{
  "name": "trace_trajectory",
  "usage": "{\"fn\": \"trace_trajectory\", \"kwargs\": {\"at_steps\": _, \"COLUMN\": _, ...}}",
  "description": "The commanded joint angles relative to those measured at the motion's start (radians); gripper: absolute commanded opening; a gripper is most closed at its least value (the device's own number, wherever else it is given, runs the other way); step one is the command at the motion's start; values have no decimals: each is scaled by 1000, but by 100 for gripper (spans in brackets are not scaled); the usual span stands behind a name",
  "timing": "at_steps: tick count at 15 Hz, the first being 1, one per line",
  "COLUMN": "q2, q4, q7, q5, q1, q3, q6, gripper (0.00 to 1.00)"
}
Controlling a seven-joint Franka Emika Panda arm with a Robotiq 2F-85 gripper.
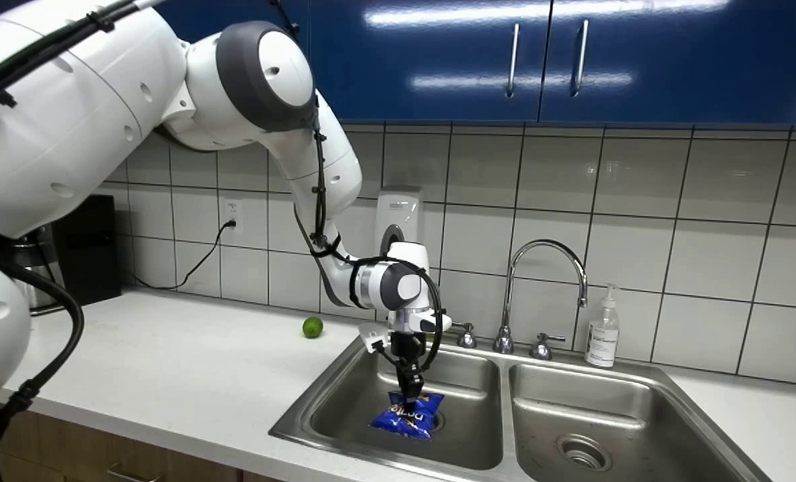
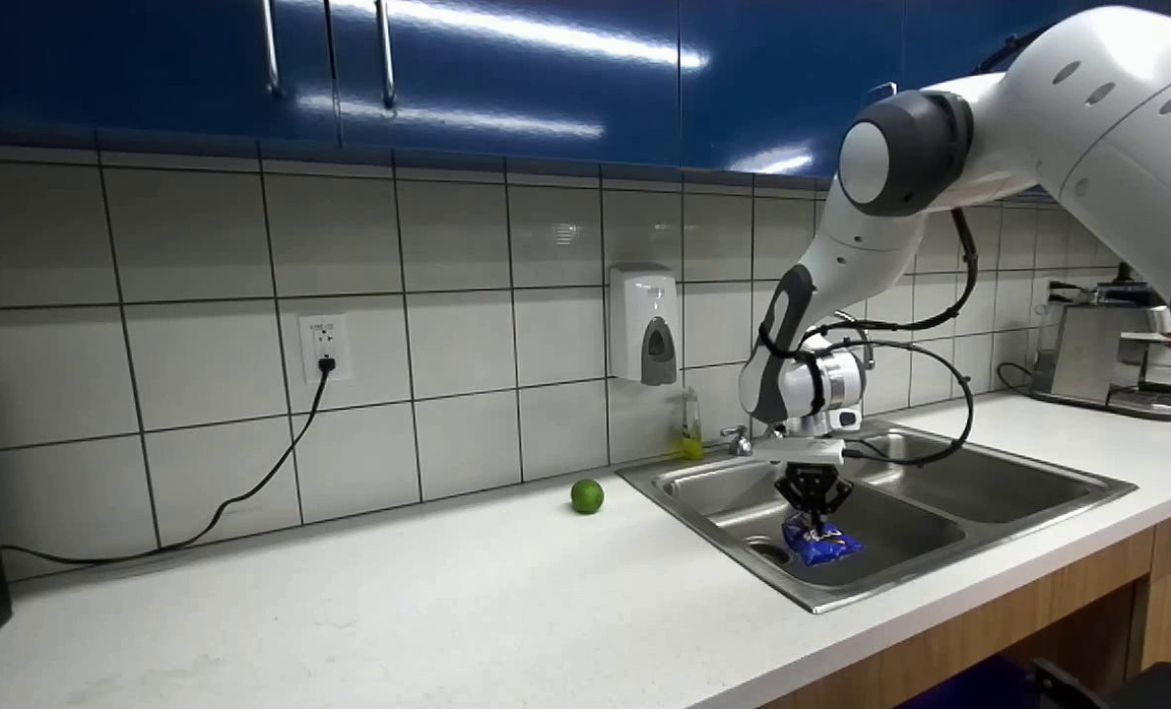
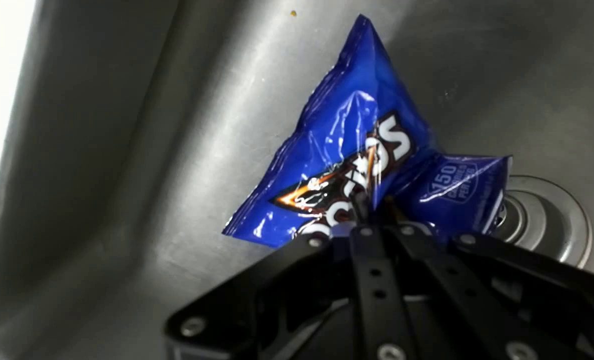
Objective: Put the blue snack packet in the left sink
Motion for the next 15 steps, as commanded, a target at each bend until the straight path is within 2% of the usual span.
{"fn": "trace_trajectory", "kwargs": {"at_steps": 1, "q2": 80, "q4": 96, "q7": -10, "q5": 37, "q1": -29, "q3": 9, "q6": -11, "gripper": 0}}
{"fn": "trace_trajectory", "kwargs": {"at_steps": 8, "q2": 192, "q4": 194, "q7": -15, "q5": 66, "q1": -45, "q3": 10, "q6": -21, "gripper": 0}}
{"fn": "trace_trajectory", "kwargs": {"at_steps": 13, "q2": 223, "q4": 233, "q7": -17, "q5": 66, "q1": -52, "q3": 6, "q6": -30, "gripper": 0}}
{"fn": "trace_trajectory", "kwargs": {"at_steps": 14, "q2": 222, "q4": 236, "q7": -16, "q5": 67, "q1": -54, "q3": 6, "q6": -35, "gripper": 26}}
{"fn": "trace_trajectory", "kwargs": {"at_steps": 15, "q2": 220, "q4": 235, "q7": -16, "q5": 65, "q1": -52, "q3": 5, "q6": -33, "gripper": 28}}
